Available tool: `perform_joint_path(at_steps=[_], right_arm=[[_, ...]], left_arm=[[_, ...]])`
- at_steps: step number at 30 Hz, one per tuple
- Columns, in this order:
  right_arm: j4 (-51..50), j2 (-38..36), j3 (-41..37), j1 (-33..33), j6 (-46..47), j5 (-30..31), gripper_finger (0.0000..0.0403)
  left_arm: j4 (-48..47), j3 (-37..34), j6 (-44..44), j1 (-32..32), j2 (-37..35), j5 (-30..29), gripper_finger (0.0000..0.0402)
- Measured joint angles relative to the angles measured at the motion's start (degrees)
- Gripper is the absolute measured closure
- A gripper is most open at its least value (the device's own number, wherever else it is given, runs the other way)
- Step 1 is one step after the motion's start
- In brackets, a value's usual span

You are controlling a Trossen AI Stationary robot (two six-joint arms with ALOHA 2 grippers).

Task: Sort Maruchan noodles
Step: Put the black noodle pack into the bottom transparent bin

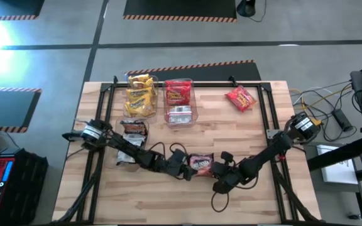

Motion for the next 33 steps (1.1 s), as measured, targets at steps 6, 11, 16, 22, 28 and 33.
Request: perform_joint_path(at_steps=[6, 11, 16, 22, 28, 33], right_arm=[[1.26, 0.01, 0.0, -1.1, -1.88, -0.41, 0.0394], [3.09, 0.07, -0.04, -1.25, -3.96, 0.0, 0.0394], [3.81, 0.07, 0.01, -1.22, -7.16, 0.18, 0.0394], [3.84, 0.11, 0.33, -1.2, -10.38, 0.24, 0.0394], [3.65, -0.06, 0.37, -1.2, -10.86, -0.55, 0.0394], [2.96, -3.02, 0.31, -1.23, -9.94, -10.12, 0.0394]], left_arm=[[4.97, 0.0, 7.12, 0.36, -0.02, 0.0, 0.0168], [4.76, 0.0, 7.88, 0.55, -0.04, 0.48, 0.0168], [4.42, 0.0, 7.96, 1.04, -0.07, 0.52, 0.0172], [3.84, 0.0, 9.77, 1.61, -0.07, 0.59, 0.021], [3.51, 0.0, 11.39, 1.88, -0.09, 1.72, 0.0271], [3.65, 0.02, 13.98, 2.42, -0.15, 3.99, 0.0297]])
